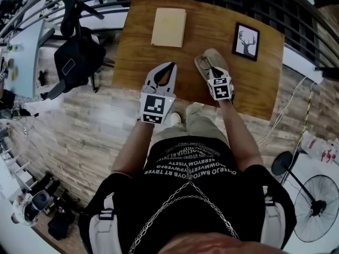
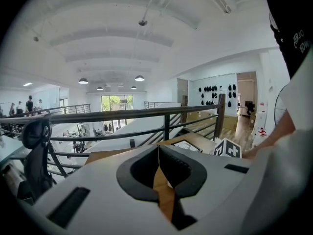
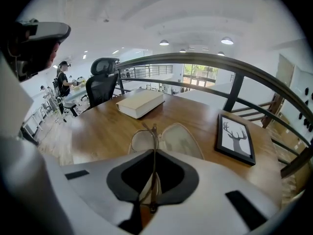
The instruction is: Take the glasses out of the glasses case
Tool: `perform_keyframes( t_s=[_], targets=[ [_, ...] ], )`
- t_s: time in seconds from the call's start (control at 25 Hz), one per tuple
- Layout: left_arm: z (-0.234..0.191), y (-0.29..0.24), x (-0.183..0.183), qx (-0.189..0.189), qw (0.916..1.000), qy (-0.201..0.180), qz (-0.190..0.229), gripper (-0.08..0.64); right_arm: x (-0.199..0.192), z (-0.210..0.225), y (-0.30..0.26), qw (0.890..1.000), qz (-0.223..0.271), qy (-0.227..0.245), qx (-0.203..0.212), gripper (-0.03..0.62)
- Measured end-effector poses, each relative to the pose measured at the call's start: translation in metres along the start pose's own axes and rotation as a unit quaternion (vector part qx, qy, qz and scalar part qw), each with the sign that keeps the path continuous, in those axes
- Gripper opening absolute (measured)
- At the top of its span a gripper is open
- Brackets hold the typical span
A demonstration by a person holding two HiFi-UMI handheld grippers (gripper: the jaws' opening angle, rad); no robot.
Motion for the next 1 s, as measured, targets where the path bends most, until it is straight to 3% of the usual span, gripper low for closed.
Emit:
perform_keyframes(
  t_s=[0.52,1.0],
  targets=[
    [0.008,0.035,-0.001,0.001,1.0000,-0.005,0.006,0.028,0.003,-0.010,0.025,1.000,0.025,-0.007,-0.004,0.028],
    [0.015,0.061,0.009,-0.012,0.9998,-0.006,0.014,0.029,0.014,-0.017,0.088,0.997,0.077,-0.019,-0.014,0.028]
  ],
)
Point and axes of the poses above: the fingertips, and each gripper's own axes: y backward along the fingers, z to its right, x out of its top, the point moved 6 cm from there along y, backward along the fingers, and after that the axes turned 1 degree about -z, right-handed, at the moved point
